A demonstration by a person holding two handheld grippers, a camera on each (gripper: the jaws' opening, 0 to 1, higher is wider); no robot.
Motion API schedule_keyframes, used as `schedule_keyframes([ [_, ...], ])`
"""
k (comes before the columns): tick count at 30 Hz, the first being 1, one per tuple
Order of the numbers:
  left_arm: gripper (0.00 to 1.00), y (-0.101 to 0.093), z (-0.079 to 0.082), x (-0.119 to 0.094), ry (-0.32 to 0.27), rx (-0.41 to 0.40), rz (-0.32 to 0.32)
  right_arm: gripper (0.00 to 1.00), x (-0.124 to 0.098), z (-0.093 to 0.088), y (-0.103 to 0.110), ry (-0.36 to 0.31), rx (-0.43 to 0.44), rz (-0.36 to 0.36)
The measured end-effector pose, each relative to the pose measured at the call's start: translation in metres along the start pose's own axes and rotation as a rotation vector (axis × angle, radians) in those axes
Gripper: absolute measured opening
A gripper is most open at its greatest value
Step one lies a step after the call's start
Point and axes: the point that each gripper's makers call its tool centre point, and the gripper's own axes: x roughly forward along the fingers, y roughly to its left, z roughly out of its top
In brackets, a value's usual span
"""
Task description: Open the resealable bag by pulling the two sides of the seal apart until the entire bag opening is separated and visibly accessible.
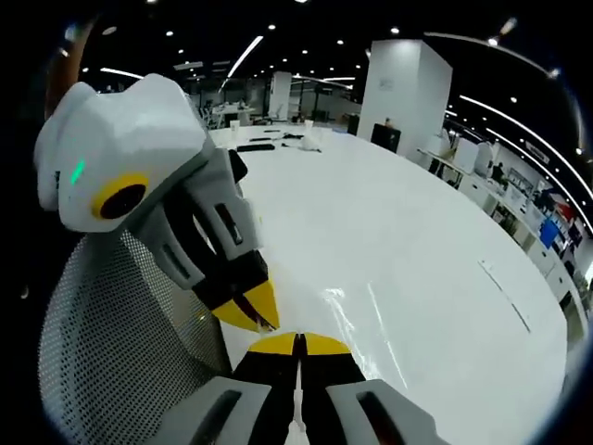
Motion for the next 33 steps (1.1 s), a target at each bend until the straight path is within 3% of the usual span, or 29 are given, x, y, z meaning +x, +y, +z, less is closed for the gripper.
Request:
schedule_keyframes([
  [8, 0.00, -0.006, 0.006, 0.000, -0.020, -0.005, -0.012, 0.00, -0.007, 0.003, -0.018, -0.057, 0.129, -0.033],
  [22, 0.00, -0.009, 0.011, -0.001, -0.038, -0.037, -0.020, 0.00, -0.013, 0.009, -0.033, -0.083, 0.150, -0.075],
  [33, 0.00, -0.012, 0.015, 0.000, -0.049, -0.061, -0.032, 0.00, -0.021, 0.009, -0.053, -0.096, 0.218, -0.139],
])
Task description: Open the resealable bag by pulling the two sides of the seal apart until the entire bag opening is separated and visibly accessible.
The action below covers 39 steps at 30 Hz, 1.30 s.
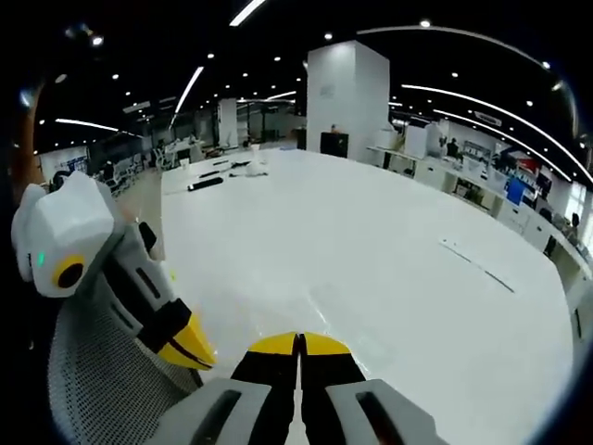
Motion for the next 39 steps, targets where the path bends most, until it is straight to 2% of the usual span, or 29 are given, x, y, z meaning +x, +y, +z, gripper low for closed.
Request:
schedule_keyframes([
  [5, 0.00, 0.000, 0.002, 0.001, -0.004, -0.006, -0.005, 0.00, -0.002, 0.004, -0.006, -0.007, 0.008, -0.020],
  [12, 0.00, 0.011, 0.002, -0.001, 0.001, -0.001, 0.028, 0.00, -0.005, 0.019, -0.011, -0.037, 0.008, -0.041],
  [22, 0.00, 0.032, 0.002, -0.002, 0.017, -0.033, 0.096, 0.00, -0.017, 0.051, -0.017, -0.083, -0.087, -0.100],
  [28, 0.00, 0.044, 0.009, -0.005, -0.013, -0.037, 0.140, 0.00, -0.025, 0.069, -0.019, -0.131, -0.128, -0.133],
  [31, 0.00, 0.044, 0.010, -0.005, -0.017, -0.048, 0.139, 0.00, -0.024, 0.069, -0.020, -0.128, -0.131, -0.126],
  [34, 0.00, 0.039, 0.007, -0.003, -0.011, -0.061, 0.122, 0.00, -0.020, 0.060, -0.018, -0.110, -0.132, -0.120],
  [36, 0.00, 0.034, 0.006, -0.002, -0.023, -0.110, 0.103, 0.00, -0.016, 0.051, -0.016, -0.092, -0.138, -0.111],
  [39, 0.00, 0.027, 0.000, 0.001, -0.008, -0.127, 0.089, 0.00, -0.009, 0.032, -0.015, -0.037, -0.150, -0.105],
])
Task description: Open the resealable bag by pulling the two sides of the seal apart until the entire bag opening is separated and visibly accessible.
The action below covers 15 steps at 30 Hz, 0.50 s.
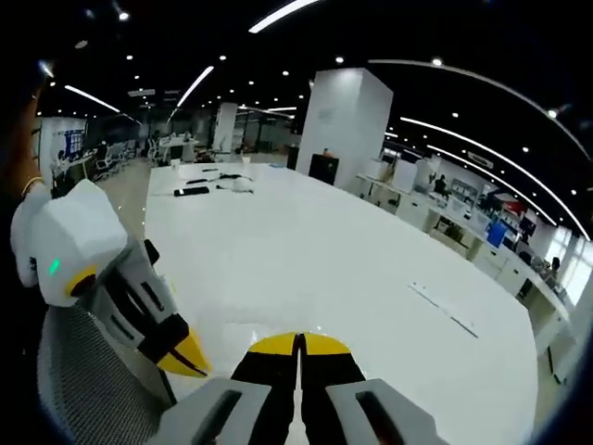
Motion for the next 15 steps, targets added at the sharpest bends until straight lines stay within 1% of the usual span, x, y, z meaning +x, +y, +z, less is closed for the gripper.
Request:
schedule_keyframes([
  [2, 0.00, -0.004, -0.003, 0.001, 0.002, -0.011, -0.009, 0.00, 0.002, -0.007, 0.006, 0.010, 0.011, 0.017],
  [4, 0.00, -0.007, -0.005, 0.002, 0.005, -0.020, -0.011, 0.00, 0.005, -0.016, 0.014, 0.038, -0.016, 0.038],
  [7, 0.00, -0.006, -0.006, 0.003, -0.004, -0.097, 0.005, 0.00, 0.007, -0.023, 0.021, 0.062, -0.045, 0.055],
  [8, 0.00, -0.005, -0.007, 0.003, -0.006, -0.114, 0.007, 0.00, 0.008, -0.027, 0.024, 0.071, -0.059, 0.068],
  [10, 0.01, -0.003, -0.006, 0.002, -0.016, -0.146, 0.010, 0.00, 0.009, -0.031, 0.027, 0.083, -0.072, 0.072],
  [11, 0.02, -0.002, -0.005, 0.000, -0.022, -0.167, 0.013, 0.00, 0.010, -0.034, 0.030, 0.093, -0.087, 0.082],
  [13, 0.04, 0.001, -0.006, -0.001, -0.028, -0.185, 0.019, 0.00, 0.012, -0.039, 0.033, 0.109, -0.111, 0.088],
  [14, 0.05, 0.002, -0.006, -0.002, -0.029, -0.189, 0.021, 0.00, 0.012, -0.040, 0.035, 0.111, -0.132, 0.089],
  [15, 0.05, 0.003, -0.007, -0.002, -0.028, -0.191, 0.025, 0.00, 0.013, -0.043, 0.035, 0.121, -0.177, 0.087],
])
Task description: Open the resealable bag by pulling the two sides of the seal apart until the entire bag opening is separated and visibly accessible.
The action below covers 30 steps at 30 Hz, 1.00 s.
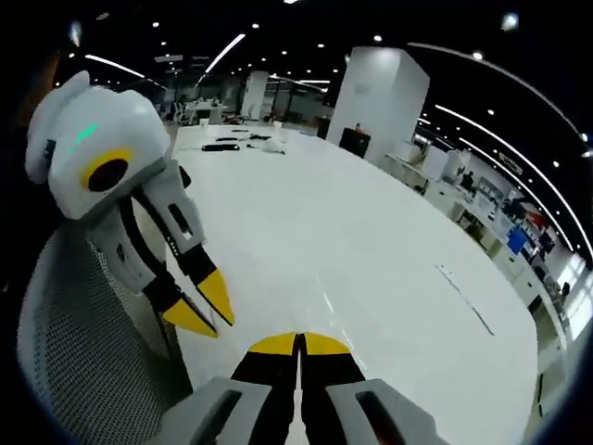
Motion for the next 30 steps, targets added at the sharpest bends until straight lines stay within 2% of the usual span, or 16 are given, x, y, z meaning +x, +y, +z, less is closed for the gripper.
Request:
schedule_keyframes([
  [5, 0.14, 0.004, -0.004, -0.003, 0.005, -0.023, 0.011, 0.00, 0.009, -0.009, 0.009, 0.039, -0.075, 0.006],
  [11, 0.22, 0.005, -0.005, -0.011, -0.012, -0.080, 0.023, 0.00, 0.018, -0.018, 0.011, 0.054, -0.111, 0.000],
  [14, 0.29, 0.009, -0.003, -0.015, -0.033, -0.121, 0.051, 0.00, 0.021, -0.022, 0.005, 0.070, -0.117, -0.015],
  [15, 0.33, 0.015, 0.002, -0.017, -0.075, -0.141, 0.089, 0.00, 0.023, -0.023, 0.002, 0.072, -0.116, -0.022],
  [17, 0.42, 0.023, 0.006, -0.024, -0.113, -0.171, 0.124, 0.00, 0.026, -0.024, -0.003, 0.073, -0.115, -0.027],
  [21, 0.48, 0.036, 0.011, -0.035, -0.161, -0.259, 0.154, 0.00, 0.033, -0.023, -0.016, 0.084, -0.127, -0.042],
  [30, 0.64, 0.049, 0.002, -0.042, -0.152, -0.295, 0.154, 0.00, 0.048, -0.024, -0.037, 0.095, -0.176, -0.047],
])
